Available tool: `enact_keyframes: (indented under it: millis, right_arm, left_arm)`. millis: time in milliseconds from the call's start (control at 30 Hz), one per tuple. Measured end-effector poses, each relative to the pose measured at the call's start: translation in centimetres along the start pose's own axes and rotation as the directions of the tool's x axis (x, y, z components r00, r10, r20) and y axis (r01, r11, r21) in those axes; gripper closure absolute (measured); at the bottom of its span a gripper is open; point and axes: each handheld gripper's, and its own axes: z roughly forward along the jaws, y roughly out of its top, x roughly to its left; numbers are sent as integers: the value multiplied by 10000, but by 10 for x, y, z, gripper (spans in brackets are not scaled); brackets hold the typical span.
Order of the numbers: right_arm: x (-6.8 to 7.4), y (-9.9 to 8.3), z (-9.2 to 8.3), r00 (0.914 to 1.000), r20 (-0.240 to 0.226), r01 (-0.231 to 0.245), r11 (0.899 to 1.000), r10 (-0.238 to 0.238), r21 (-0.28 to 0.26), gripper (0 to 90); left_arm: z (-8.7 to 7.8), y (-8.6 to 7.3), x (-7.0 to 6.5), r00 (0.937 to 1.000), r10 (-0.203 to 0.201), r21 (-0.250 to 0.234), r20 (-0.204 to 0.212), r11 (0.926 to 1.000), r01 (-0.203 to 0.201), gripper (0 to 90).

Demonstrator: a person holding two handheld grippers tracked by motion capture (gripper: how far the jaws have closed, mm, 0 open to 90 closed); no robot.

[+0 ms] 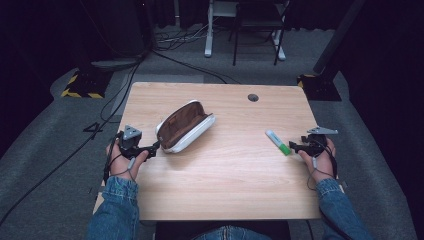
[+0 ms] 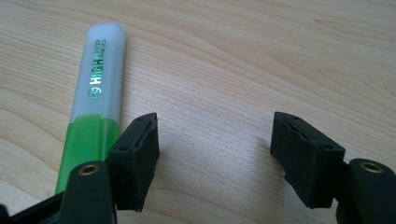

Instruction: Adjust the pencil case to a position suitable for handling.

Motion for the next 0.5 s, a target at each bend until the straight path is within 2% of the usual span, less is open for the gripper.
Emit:
enact_keyframes:
  millis: [200, 500]
  right_arm:
    - [0, 0, 0, 10000, 1, 9, 10000, -9, -1, 331]
    - [0, 0, 0, 10000, 5, 17, 10000, -17, -5, 331]
  left_arm:
    - [7, 14, -7, 9997, 185, -350, 160, 9992, -180, 211]
    - [22, 27, -12, 9986, 361, -559, 379, 9979, -340, 208]
